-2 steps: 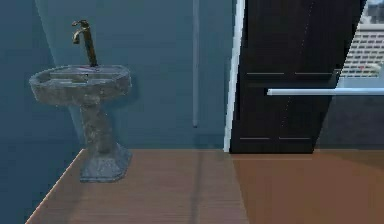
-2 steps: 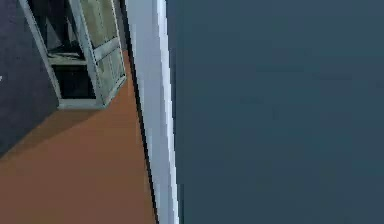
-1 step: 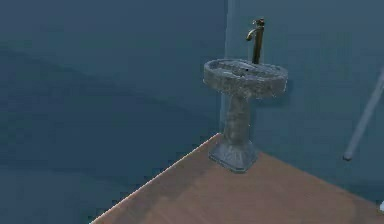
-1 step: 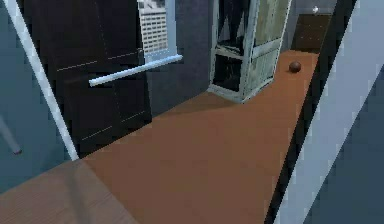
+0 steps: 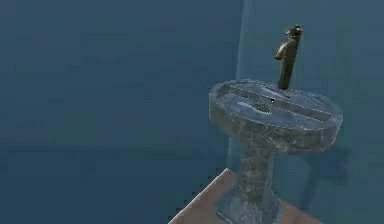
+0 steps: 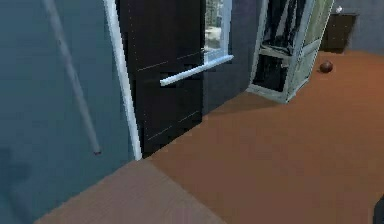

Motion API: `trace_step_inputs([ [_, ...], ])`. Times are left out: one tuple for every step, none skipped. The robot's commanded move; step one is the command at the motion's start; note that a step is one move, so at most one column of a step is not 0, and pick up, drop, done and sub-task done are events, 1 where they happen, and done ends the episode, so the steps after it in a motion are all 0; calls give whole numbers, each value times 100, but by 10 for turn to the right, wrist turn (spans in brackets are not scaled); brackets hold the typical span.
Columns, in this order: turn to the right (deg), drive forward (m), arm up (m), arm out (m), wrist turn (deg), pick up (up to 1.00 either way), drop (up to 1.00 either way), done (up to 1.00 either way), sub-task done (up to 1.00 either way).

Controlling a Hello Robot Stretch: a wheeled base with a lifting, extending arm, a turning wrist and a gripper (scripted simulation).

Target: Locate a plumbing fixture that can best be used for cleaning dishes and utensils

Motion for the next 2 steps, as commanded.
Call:
trace_step_inputs([
  [210, 0, 0, 0, 0, 0, 0, 0, 0],
  [0, 0, 0, 0, 0, 0, 0, 100, 0],
])
